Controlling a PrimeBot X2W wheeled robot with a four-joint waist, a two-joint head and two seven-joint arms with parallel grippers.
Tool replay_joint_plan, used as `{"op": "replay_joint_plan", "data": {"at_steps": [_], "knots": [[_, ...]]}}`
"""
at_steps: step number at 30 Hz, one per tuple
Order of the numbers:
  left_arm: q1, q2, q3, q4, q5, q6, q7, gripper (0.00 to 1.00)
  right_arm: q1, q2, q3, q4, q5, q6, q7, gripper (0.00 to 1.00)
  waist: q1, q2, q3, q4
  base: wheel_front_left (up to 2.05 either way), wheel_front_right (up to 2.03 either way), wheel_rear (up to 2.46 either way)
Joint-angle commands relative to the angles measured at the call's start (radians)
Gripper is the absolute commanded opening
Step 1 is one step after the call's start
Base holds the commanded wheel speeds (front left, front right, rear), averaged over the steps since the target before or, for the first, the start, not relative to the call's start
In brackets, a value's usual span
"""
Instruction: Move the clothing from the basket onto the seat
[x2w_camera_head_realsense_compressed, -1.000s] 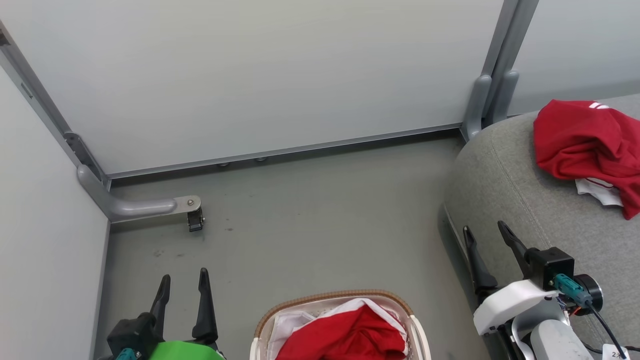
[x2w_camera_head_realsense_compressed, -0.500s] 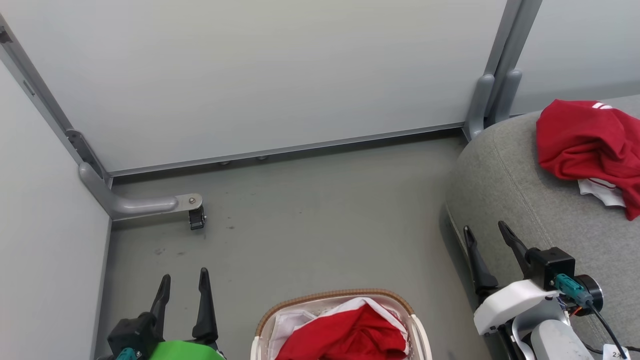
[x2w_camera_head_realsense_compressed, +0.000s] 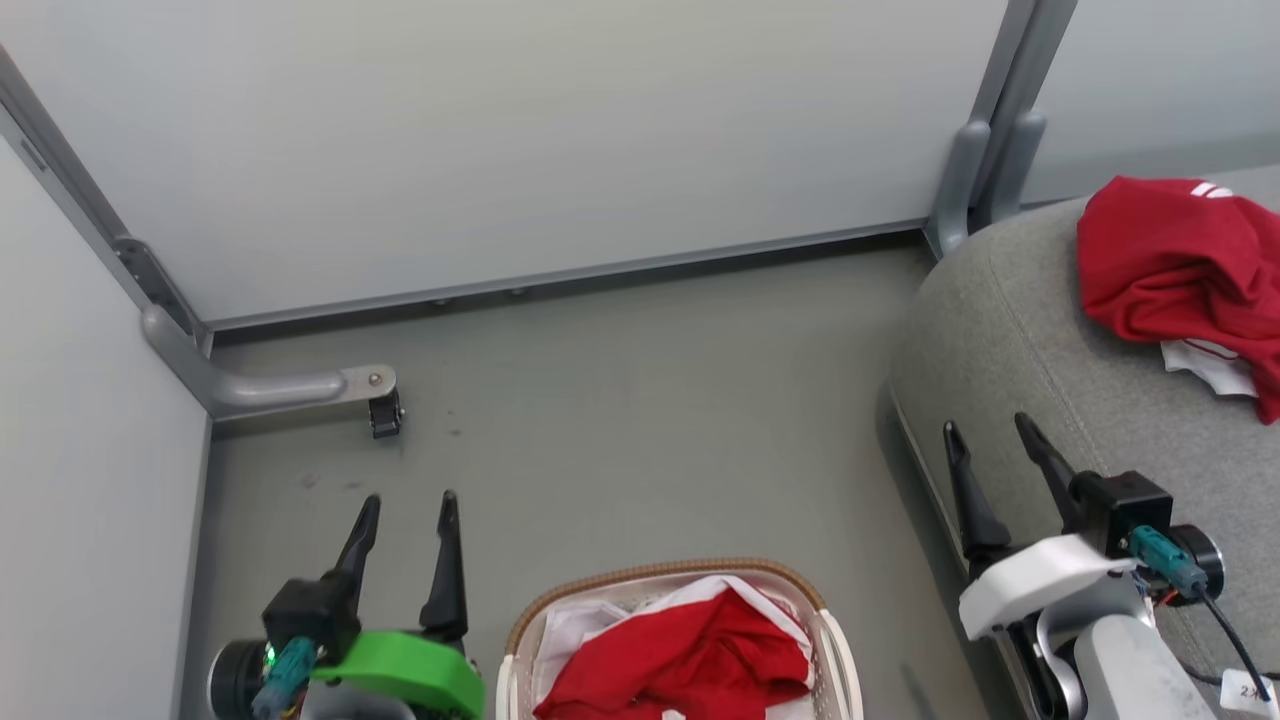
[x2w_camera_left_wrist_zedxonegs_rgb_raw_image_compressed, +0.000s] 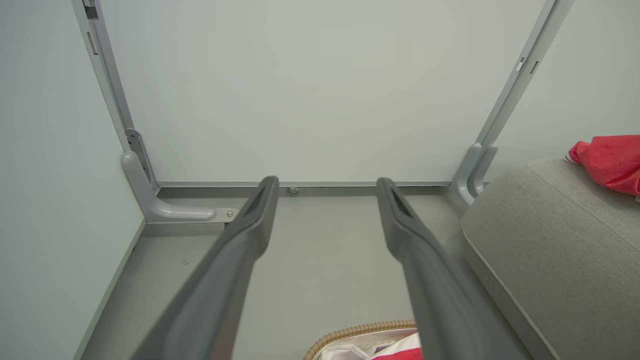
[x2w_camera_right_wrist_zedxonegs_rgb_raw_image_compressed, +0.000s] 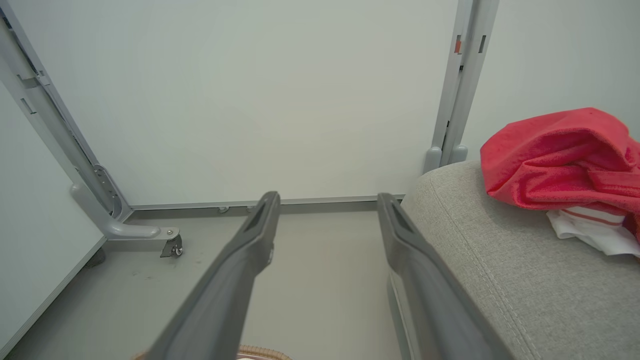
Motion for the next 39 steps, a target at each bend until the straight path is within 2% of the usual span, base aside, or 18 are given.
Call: {"op": "replay_joint_plan", "data": {"at_steps": [1, 11, 17, 27, 33, 39], "knots": [[-0.038, 0.001, -0.010, 0.012, 0.018, -0.008, 0.000, 1.00, -0.020, -0.004, -0.005, -0.010, -0.008, -0.001, -0.002, 1.00, 0.0000, 0.0000, 0.040, -0.011, 0.00, 0.00, 0.00], [-0.250, 0.002, -0.143, 0.206, 0.040, -0.036, 0.000, 1.00, -0.119, -0.004, -0.033, -0.062, -0.025, -0.001, -0.002, 1.00, 0.0000, 0.0000, 0.237, -0.076, 0.00, 0.00, 0.00], [-0.369, 0.003, -0.271, 0.390, 0.099, -0.051, 0.000, 1.00, -0.177, -0.003, -0.039, -0.092, -0.009, -0.001, -0.002, 1.00, 0.0000, 0.0000, 0.366, -0.124, 0.00, 0.00, 0.00], [-0.534, 0.004, -0.464, 0.680, 0.193, -0.068, 0.029, 1.00, -0.251, -0.003, 0.007, -0.129, 0.052, -0.001, -0.002, 1.00, 0.0000, 0.0000, 0.560, -0.212, 0.00, 0.00, 0.00], [-0.613, 0.014, -0.508, 0.801, 0.216, -0.071, 0.041, 1.00, -0.283, -0.003, 0.047, -0.140, 0.103, -0.001, -0.002, 1.00, 0.0000, 0.0000, 0.638, -0.267, 0.00, 0.00, 0.00], [-0.665, 0.031, -0.515, 0.879, 0.221, -0.051, 0.045, 1.00, -0.303, -0.002, 0.095, -0.151, 0.150, -0.001, -0.002, 1.00, 0.0000, 0.0000, 0.695, -0.314, 0.00, 0.00, 0.00]]}}
